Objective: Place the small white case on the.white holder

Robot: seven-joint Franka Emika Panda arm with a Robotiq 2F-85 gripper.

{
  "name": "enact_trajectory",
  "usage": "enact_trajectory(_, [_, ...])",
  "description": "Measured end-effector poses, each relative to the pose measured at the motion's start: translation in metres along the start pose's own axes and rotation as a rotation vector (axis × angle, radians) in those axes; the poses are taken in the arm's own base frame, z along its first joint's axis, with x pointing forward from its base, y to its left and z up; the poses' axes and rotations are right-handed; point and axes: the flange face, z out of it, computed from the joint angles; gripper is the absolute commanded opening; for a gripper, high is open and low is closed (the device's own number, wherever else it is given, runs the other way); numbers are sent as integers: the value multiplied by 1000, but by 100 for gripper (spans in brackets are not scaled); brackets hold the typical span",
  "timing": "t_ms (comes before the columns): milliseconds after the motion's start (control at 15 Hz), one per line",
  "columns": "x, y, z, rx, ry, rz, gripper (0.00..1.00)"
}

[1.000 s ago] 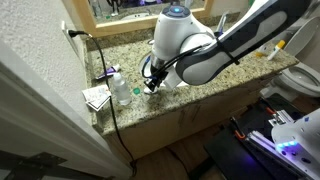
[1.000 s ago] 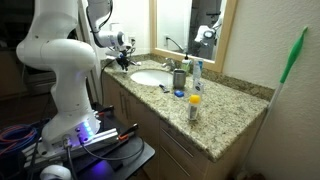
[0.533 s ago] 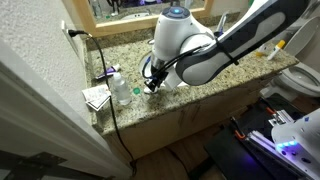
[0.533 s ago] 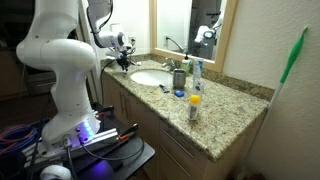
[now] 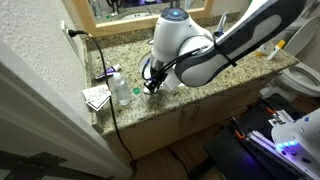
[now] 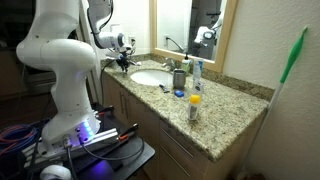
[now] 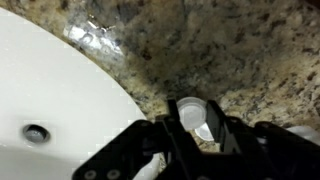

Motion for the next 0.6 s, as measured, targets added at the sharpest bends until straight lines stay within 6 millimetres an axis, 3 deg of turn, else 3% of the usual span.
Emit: enact_trajectory(600, [0, -3, 1, 9, 11, -5, 8])
